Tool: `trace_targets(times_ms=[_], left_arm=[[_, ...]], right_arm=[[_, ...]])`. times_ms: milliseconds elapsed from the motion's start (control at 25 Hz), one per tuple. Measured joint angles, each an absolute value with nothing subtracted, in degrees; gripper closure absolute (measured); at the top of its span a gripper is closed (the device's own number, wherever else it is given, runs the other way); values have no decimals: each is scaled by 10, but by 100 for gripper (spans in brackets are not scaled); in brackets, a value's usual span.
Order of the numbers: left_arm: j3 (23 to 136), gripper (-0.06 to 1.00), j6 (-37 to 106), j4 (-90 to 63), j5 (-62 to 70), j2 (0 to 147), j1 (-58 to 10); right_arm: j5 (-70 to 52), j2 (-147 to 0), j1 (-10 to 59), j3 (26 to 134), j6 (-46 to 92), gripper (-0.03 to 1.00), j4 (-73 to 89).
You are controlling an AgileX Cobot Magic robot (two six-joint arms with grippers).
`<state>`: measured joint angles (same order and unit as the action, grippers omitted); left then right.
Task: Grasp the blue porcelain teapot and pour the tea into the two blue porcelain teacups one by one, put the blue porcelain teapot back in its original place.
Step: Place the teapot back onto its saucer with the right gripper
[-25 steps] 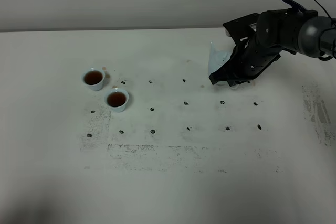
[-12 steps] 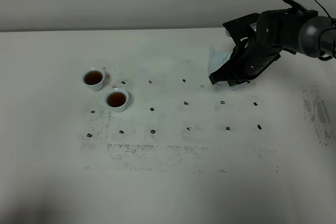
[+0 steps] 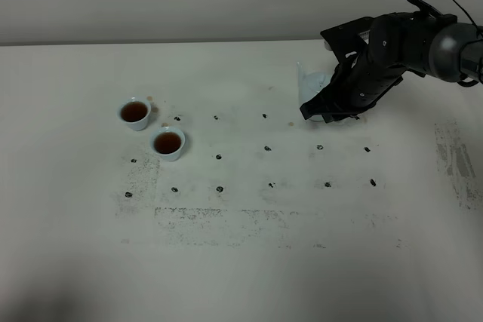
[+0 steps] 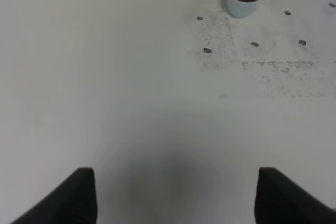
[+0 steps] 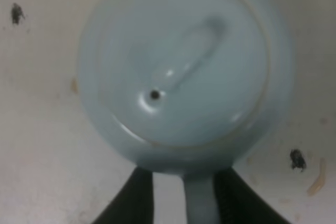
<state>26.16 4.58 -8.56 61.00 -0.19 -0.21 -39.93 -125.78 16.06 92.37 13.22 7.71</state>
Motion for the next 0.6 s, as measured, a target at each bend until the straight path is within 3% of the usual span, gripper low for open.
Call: trace_targets(times_ms=[200,600], left_arm=[[262,34,46,-86,610,-2,-2],[262,34,46,-86,610,-2,-2]], right_arm=[[-406,-1257,161,924,132,64,68],[-482,-1237,161,924,132,63,54]])
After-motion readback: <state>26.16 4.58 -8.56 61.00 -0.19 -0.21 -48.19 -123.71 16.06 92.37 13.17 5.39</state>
